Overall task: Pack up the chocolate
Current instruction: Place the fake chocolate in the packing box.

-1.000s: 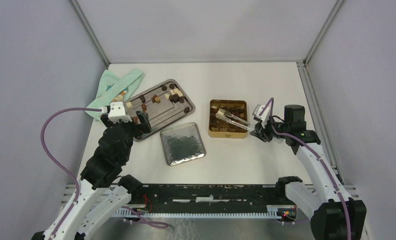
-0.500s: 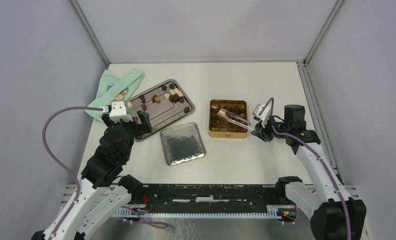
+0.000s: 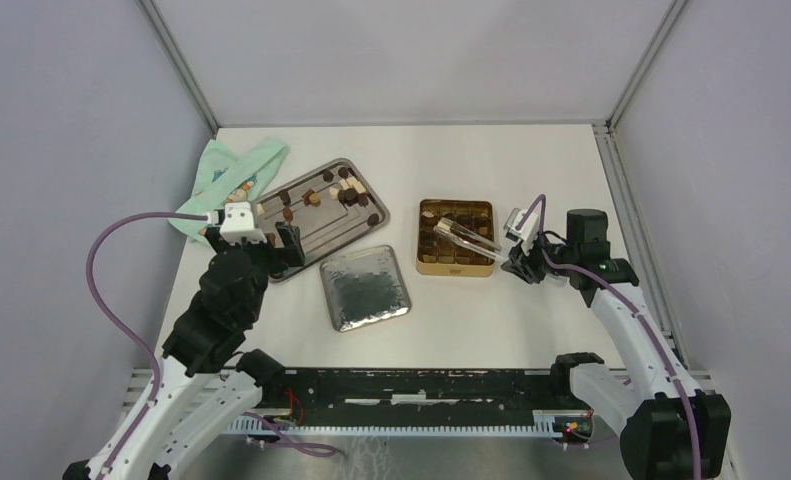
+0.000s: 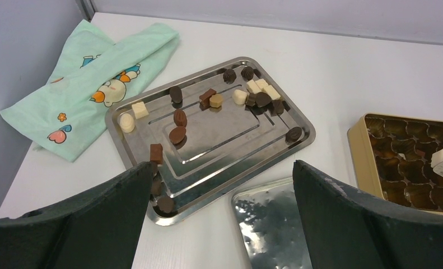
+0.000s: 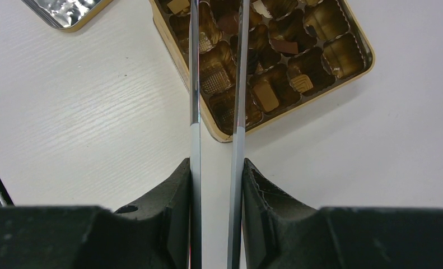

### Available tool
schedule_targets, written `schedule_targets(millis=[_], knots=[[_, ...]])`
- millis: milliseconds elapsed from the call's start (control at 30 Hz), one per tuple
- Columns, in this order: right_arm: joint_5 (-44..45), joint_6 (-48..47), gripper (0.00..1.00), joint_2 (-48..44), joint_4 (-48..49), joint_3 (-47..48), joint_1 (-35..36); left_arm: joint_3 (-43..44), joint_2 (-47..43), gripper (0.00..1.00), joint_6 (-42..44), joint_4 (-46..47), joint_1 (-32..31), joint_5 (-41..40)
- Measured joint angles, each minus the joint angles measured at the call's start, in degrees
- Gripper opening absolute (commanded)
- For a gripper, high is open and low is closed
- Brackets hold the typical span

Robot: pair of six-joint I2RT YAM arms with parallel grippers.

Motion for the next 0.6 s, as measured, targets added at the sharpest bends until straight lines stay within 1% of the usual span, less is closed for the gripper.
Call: schedule_targets(millis=[133,200,600], knots=[[0.0,0.0,0.1,0.1,0.0,0.0,0.0,0.0,0.2,1.0,0.0,0.0,0.0,0.2],[0.0,0.0,0.13,0.1,0.0,0.0,0.0,0.0,0.3,0.99,0.0,0.0,0.0,0.2],[0.0,0.0,0.13,0.3,0.0,0.0,0.0,0.0,2.0,1.0,0.0,0.0,0.0,1.8]])
